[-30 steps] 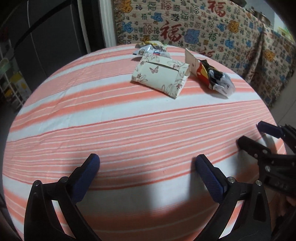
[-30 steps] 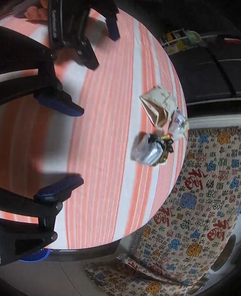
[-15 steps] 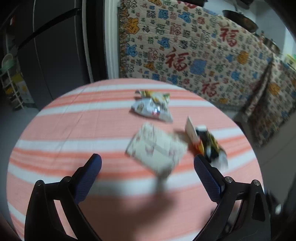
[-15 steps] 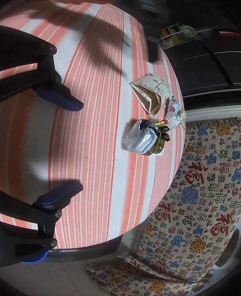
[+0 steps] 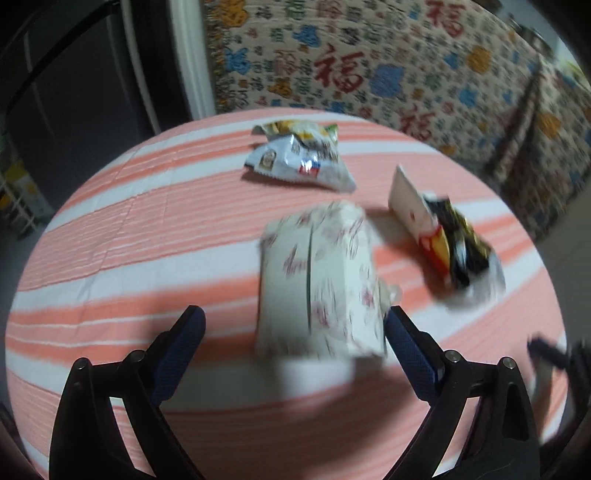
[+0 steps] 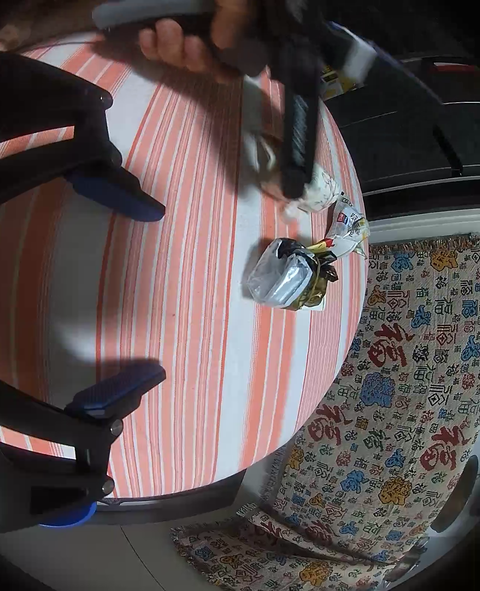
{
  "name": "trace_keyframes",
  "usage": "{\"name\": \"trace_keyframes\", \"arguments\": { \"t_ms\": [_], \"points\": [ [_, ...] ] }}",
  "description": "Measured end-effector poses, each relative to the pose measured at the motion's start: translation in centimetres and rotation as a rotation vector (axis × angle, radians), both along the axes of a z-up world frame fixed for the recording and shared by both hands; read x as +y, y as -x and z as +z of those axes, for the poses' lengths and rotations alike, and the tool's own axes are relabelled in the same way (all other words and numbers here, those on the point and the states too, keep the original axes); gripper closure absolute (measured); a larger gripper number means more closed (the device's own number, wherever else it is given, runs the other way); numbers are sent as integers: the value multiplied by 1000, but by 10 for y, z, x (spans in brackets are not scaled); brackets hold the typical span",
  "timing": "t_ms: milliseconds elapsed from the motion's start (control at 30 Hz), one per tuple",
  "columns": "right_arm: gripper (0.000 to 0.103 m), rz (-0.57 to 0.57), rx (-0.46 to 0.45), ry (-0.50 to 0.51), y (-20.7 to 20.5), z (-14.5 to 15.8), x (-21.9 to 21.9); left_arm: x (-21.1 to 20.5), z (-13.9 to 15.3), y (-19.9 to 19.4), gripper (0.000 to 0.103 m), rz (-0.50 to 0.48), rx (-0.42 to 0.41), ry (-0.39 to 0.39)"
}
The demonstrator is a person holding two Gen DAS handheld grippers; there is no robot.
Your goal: Collect trash
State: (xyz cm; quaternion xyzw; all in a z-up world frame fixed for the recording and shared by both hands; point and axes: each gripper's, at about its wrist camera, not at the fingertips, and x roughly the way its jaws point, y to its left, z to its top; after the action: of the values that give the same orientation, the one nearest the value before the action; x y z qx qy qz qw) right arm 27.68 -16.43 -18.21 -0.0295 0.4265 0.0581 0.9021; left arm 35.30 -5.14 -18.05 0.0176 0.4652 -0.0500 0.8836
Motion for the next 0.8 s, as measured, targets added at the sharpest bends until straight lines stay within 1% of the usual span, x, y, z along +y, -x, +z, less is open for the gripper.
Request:
{"name": "trace_keyframes", "arguments": {
  "t_ms": [67, 133, 200, 267, 333, 400, 433, 467, 533, 567, 633, 667, 733, 800],
  "points": [
    [22, 1, -3, -22, 0, 1, -2, 9, -2, 10, 7, -34, 9, 12],
    [22, 3, -22, -110, -4, 7, -9, 15, 0, 16, 7, -57, -1, 51],
    [22, -9, -38, -148, -18, 16, -14, 16, 3, 17, 7, -83, -15, 84],
    [22, -9, -36, -195, -39, 23, -16, 12, 10, 16, 6, -110, -35, 99],
    [22, -24, -16, -225, -60, 26, -17, 4, 17, 13, 4, -141, -61, 92],
    [23, -13, 8, -252, -78, 25, -15, -7, 19, 5, 4, -159, -66, 62],
    [31, -9, 25, -261, -85, 23, -15, -11, 19, 1, 7, -163, -68, 52],
    [62, -9, 34, -272, -91, 22, -14, -13, 19, -2, 11, -164, -74, 45],
    [62, -6, 49, -277, -96, 20, -15, -12, 18, -6, 45, -168, -68, 47],
    [62, -8, 42, -279, -92, 22, -15, -10, 18, -6, 44, -167, -68, 56],
    [62, 6, 10, -271, -75, 32, -17, -2, 22, 2, 49, -165, -84, 91],
    [62, 12, -10, -262, -62, 39, -18, 2, 25, 9, 50, -164, -86, 96],
    [62, 40, -37, -244, -36, 52, -19, 10, 31, 26, 66, -159, -92, 101],
    [62, 72, -35, -206, -9, 61, -15, 22, 35, 49, 68, -151, -83, 122]
  ]
}}
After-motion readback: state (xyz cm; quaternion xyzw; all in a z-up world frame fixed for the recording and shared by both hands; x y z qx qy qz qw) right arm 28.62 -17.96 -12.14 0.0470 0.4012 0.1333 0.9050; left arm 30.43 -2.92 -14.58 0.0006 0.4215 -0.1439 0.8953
